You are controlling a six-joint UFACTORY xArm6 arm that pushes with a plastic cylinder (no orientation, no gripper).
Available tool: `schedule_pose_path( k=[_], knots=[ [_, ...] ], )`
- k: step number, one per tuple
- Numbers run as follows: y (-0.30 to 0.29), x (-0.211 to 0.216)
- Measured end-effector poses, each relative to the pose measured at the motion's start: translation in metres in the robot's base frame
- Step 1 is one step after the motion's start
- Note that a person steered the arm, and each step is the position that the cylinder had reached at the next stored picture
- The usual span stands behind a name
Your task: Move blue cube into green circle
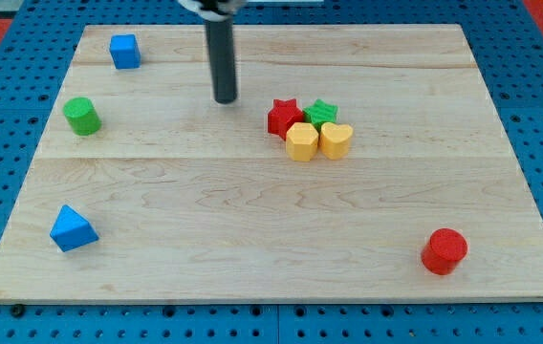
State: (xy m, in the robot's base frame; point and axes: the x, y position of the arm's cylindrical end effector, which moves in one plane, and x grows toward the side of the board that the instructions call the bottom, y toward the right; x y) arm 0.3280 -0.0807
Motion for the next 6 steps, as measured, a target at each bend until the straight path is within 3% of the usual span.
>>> schedule_pose_path(
  k=[2, 3, 4, 6],
  knots=[
    [-0.01, -0.085],
    [-0.083, -0.128],
    [-0.126, -0.117],
    [-0.133, -0.043]
  ],
)
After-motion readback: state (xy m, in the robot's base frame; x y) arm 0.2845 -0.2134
